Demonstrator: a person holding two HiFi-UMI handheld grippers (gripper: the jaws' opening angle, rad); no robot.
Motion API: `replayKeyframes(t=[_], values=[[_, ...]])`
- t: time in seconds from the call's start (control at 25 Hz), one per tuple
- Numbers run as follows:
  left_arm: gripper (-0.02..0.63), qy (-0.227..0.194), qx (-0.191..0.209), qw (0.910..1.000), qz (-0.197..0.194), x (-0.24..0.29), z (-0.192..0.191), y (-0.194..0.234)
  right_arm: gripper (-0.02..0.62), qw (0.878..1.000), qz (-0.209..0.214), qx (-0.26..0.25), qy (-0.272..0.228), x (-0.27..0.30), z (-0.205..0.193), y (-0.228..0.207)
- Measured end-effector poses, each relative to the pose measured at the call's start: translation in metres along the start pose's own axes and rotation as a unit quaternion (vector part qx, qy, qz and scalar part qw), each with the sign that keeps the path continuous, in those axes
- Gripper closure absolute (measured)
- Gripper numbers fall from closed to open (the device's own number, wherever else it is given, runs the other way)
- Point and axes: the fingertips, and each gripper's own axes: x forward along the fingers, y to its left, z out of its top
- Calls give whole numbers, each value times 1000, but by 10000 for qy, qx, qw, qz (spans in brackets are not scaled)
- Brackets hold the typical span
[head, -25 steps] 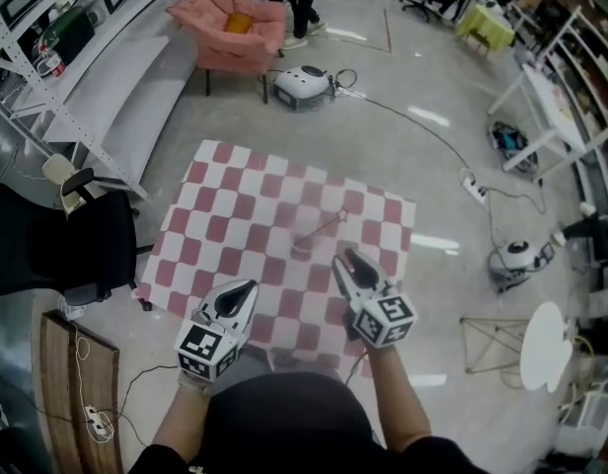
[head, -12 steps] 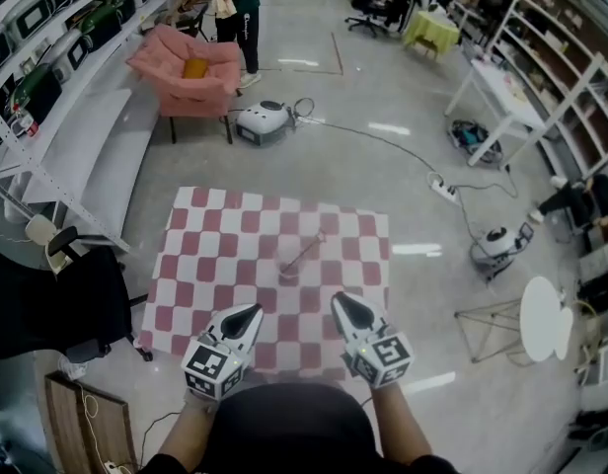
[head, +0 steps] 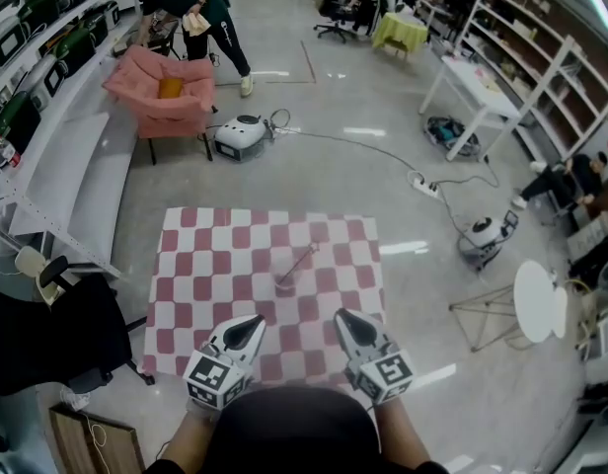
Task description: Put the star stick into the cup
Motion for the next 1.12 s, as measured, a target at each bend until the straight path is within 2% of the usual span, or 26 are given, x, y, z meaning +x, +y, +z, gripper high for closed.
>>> replayKeyframes(t=[0.36, 1.12], values=[[565, -29, -7, 9999, -132, 1, 2, 7, 569, 9998, -156, -115, -4, 4, 1, 6], [565, -54, -23, 10000, -67, 1, 6, 14, 570, 9997, -190, -118, 36, 11, 3, 6]])
